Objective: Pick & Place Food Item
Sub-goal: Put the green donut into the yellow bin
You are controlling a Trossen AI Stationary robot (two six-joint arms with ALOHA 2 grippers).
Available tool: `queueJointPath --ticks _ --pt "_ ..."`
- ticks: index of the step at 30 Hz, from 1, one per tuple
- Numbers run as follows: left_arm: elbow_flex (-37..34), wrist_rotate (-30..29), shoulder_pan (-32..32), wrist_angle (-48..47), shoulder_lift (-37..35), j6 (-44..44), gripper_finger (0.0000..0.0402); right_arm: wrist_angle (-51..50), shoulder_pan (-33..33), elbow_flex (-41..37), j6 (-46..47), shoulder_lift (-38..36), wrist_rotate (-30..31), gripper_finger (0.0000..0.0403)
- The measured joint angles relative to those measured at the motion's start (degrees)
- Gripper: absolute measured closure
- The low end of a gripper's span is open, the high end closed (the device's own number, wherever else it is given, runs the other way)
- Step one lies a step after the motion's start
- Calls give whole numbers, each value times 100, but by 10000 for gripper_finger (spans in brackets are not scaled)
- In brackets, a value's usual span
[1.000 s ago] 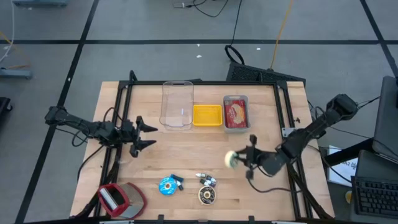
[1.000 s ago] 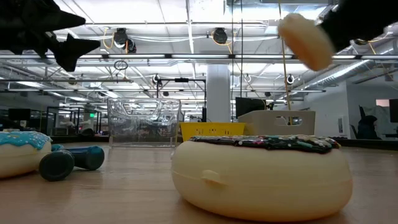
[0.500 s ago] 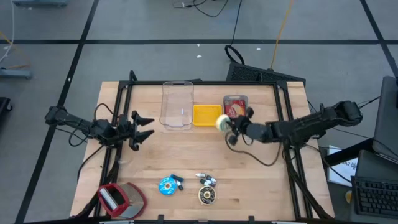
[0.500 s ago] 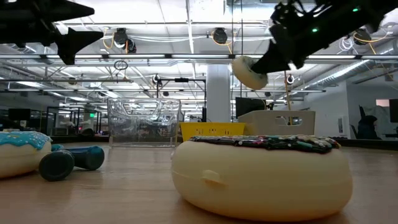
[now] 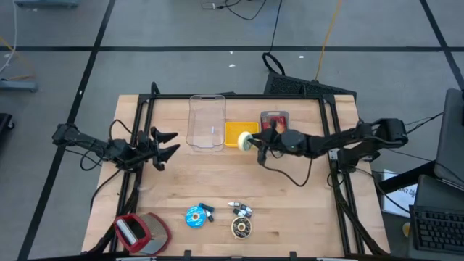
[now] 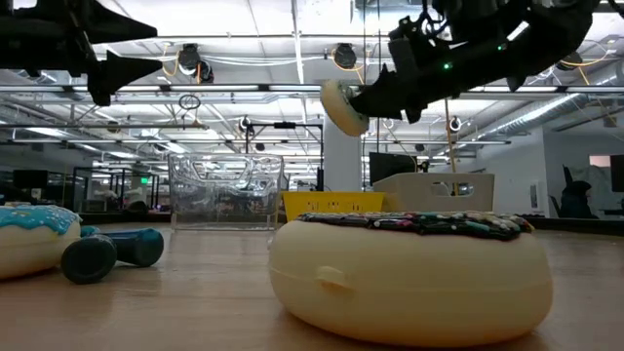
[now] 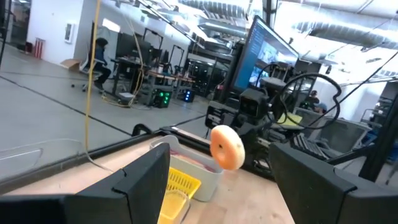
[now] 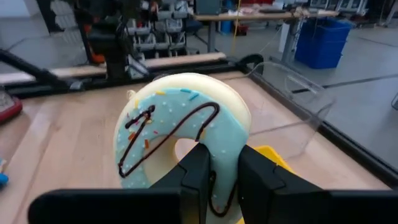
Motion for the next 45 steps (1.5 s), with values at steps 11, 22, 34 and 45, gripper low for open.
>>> queueJointPath --ticks 11,22,34,45 --pt "2 -61 14 -132 681 -124 139 1354 -321 34 -455 494 11 351" --pt "3 -98 471 -99 1290 250 155 -1793 -884 1752 -203 665 -437 351" --pt "2 -47 560 -97 1355 210 151 -2590 -1435 2199 198 1347 -1043 351" --pt "2 63 560 -97 1355 217 151 -2652 -1429 2188 125 1599 -1038 351"
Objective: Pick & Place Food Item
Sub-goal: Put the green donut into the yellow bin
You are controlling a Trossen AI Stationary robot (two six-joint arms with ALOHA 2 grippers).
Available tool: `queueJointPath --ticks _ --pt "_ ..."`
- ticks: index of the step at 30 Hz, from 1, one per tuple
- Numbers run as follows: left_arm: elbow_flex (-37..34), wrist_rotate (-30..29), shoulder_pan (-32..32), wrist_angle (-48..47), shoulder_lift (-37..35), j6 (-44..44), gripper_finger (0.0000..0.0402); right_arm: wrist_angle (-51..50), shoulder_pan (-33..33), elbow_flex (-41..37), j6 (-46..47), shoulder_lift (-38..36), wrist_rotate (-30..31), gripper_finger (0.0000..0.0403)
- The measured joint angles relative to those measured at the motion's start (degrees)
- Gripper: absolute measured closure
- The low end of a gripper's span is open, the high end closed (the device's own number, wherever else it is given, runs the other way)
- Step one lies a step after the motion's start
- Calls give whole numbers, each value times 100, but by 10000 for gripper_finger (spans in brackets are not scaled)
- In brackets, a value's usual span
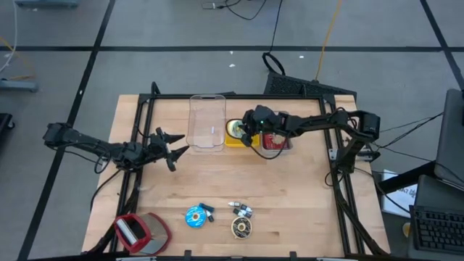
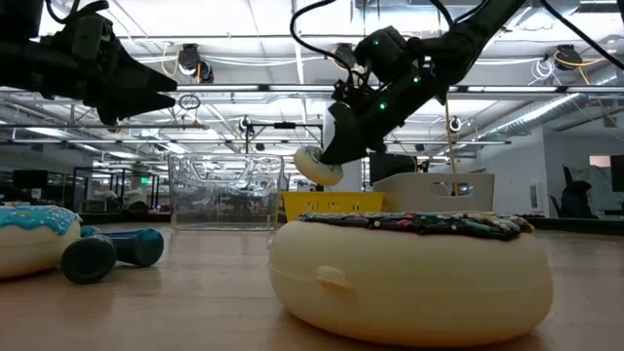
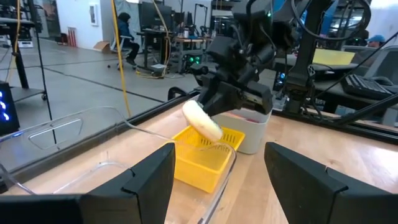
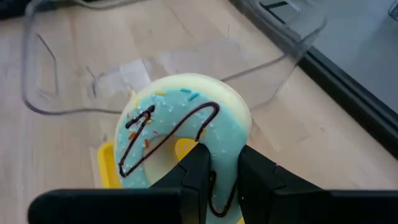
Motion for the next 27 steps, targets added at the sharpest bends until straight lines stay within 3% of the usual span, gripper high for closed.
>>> queueJointPath --ticks 11,27 --pt "0 4 0 0 0 -28 151 -58 63 0 -51 -12 -14 344" --pt "0 4 0 0 0 -31 151 -100 152 0 -103 -12 -15 253"
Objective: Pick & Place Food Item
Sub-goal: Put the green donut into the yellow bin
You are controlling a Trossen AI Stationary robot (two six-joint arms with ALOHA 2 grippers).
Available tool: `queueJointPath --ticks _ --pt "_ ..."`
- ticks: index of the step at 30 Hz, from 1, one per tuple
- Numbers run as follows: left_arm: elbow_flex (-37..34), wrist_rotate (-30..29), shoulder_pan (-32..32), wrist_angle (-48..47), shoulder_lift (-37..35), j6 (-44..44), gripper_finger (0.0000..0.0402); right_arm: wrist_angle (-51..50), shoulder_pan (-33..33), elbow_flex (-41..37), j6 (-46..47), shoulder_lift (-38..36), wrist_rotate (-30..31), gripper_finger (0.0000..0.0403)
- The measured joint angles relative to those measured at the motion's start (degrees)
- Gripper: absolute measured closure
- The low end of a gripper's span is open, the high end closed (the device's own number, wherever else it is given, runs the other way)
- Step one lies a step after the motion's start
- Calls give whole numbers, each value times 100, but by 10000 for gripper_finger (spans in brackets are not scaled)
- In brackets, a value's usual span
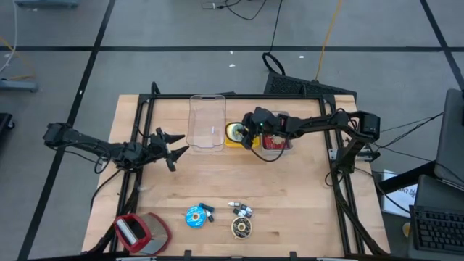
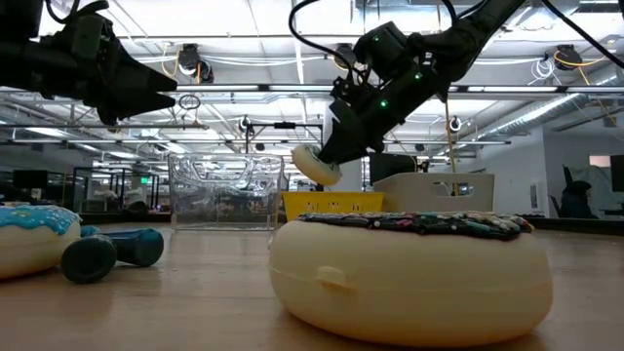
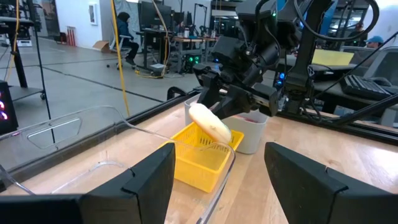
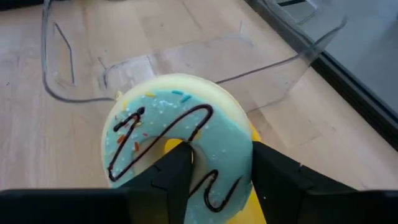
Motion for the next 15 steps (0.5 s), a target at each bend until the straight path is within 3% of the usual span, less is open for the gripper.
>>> queueJointPath --ticks 15 --pt "-2 -2 0 -2 0 -28 151 -171 5 0 8 0 11 200"
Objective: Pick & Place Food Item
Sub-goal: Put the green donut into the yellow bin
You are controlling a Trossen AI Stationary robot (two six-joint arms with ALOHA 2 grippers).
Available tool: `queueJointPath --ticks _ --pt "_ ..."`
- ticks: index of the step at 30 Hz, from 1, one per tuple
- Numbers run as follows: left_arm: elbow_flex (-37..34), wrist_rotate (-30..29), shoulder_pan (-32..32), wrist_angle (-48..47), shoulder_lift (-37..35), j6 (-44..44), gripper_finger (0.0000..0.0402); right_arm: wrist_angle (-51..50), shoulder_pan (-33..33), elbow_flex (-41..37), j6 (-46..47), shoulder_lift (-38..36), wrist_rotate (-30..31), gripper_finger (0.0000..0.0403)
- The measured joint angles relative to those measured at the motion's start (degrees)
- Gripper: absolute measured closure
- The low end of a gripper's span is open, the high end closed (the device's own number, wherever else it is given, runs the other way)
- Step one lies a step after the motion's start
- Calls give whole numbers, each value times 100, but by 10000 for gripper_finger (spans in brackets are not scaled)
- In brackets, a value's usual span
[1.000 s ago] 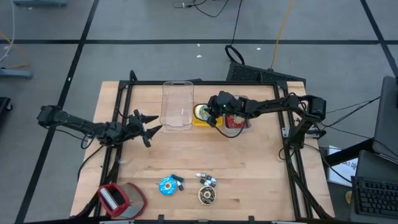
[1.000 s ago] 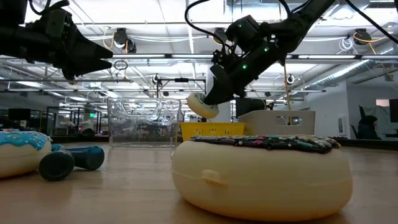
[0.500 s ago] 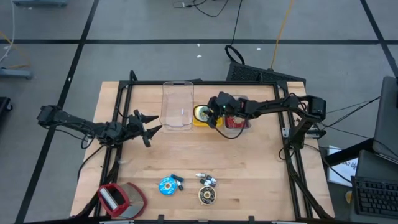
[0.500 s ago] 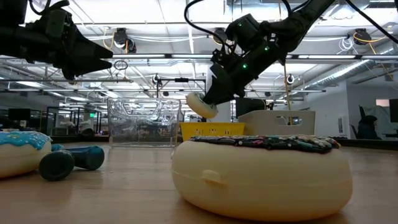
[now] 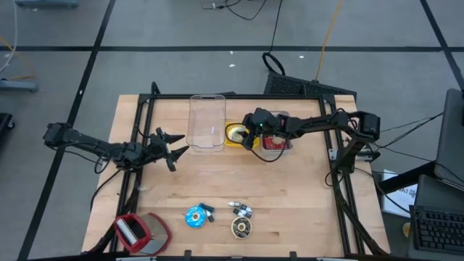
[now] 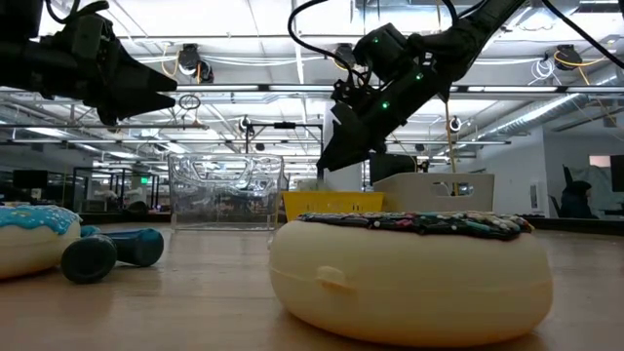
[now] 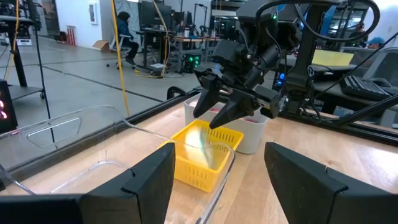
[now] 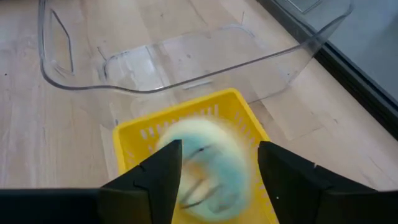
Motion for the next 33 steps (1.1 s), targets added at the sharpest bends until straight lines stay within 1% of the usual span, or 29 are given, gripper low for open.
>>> queueJointPath --ticks 12,17,20,23,26,29,33 --pt "0 0 0 2 0 -15 151 -31 2 -2 128 0 -7 203" --pt "0 0 0 2 0 -15 151 351 -1 -2 -409 0 -2 204" --pt "0 0 0 2 0 -15 151 660 -28 0 -575 258 -29 204" --pt "0 -2 -2 -2 0 -58 151 634 -33 -26 -612 428 -308 204" --pt "-2 -1 -2 -4 0 -102 151 946 -31 13 -657 648 -354 204" --pt "0 -2 -2 -3 0 -109 151 788 -28 -22 -624 792 -312 205" --pt "0 0 0 -4 0 -120 151 796 -2 -2 -607 782 -321 204"
